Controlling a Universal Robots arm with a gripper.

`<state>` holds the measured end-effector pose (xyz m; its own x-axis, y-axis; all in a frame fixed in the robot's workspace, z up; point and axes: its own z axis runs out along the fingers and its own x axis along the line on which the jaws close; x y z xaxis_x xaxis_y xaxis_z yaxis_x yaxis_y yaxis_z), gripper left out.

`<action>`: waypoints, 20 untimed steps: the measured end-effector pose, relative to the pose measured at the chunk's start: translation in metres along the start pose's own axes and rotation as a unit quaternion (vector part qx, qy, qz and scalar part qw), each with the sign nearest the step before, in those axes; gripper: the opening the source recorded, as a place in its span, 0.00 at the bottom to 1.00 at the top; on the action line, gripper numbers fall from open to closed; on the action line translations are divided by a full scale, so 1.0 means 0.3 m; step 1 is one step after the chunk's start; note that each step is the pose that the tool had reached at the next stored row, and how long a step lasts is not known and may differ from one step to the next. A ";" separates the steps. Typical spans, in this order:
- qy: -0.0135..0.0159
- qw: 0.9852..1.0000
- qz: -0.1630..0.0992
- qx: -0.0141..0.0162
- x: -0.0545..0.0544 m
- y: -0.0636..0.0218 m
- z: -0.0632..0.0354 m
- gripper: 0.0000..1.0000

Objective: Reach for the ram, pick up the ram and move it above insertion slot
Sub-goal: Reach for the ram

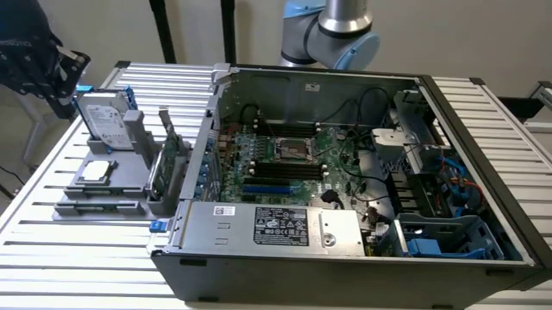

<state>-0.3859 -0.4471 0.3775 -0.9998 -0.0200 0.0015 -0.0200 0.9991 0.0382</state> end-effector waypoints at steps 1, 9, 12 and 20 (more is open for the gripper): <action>0.000 1.000 0.000 0.000 0.000 -0.012 0.002 0.11; 0.003 1.000 -0.001 0.001 0.002 -0.054 0.009 0.11; 0.003 1.000 -0.001 0.001 0.002 -0.054 0.009 0.11; 0.003 1.000 -0.001 0.001 0.002 -0.054 0.009 0.11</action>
<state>-0.3861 -0.4631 0.3741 -0.9997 -0.0216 0.0066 -0.0213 0.9991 0.0367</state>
